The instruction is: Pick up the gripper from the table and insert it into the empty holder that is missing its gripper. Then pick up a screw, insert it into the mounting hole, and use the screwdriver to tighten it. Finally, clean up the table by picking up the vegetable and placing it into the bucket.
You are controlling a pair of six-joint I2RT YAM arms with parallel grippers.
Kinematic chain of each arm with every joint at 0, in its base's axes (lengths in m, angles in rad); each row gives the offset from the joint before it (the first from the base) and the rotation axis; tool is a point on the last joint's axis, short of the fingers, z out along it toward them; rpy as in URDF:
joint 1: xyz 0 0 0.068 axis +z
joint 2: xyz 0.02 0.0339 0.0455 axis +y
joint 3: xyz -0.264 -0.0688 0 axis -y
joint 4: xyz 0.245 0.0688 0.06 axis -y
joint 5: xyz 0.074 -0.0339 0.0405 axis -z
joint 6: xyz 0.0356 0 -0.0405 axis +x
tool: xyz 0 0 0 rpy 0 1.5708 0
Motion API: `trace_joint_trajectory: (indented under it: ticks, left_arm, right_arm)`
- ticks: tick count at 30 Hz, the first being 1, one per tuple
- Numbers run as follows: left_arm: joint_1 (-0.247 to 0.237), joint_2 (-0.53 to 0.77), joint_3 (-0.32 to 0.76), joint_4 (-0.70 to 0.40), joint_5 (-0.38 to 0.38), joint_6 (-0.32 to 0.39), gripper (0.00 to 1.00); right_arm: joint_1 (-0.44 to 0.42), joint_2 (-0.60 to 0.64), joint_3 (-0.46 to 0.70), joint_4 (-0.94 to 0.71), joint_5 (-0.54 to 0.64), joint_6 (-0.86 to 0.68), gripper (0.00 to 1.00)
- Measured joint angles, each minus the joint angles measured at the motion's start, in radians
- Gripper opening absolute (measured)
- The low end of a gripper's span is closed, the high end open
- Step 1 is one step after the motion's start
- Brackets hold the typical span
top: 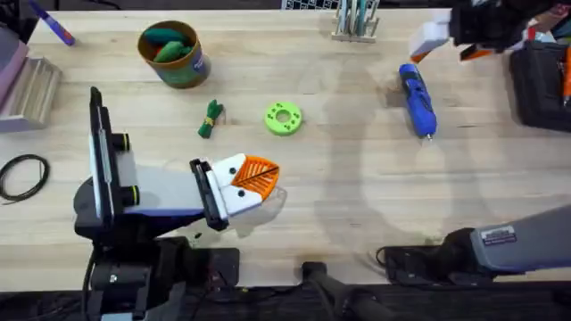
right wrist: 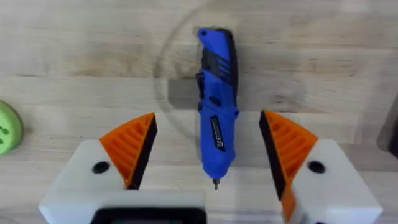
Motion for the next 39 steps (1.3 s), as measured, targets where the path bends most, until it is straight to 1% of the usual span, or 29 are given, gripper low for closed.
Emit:
trace_joint_trajectory:
  ticks: [5, 9, 24, 39]
  left_arm:
    - [0.000, 0.000, 0.000, 0.000, 0.000, 0.000, 0.013]
    - [0.000, 0.000, 0.000, 0.000, 0.000, 0.000, 0.013]
    - [0.000, 0.000, 0.000, 0.000, 0.000, 0.000, 0.013]
    - [0.000, 0.000, 0.000, 0.000, 0.000, 0.000, 0.013]
  right_arm:
    - [-0.001, 0.098, 0.000, 0.047, -0.004, -0.039, 0.991]
    - [-0.001, 0.145, 0.000, 0.098, -0.004, -0.053, 0.991]
    - [-0.001, 0.227, 0.000, 0.122, -0.004, -0.121, 0.990]
    - [-0.003, 0.279, 0.000, 0.097, 0.015, -0.113, 0.991]
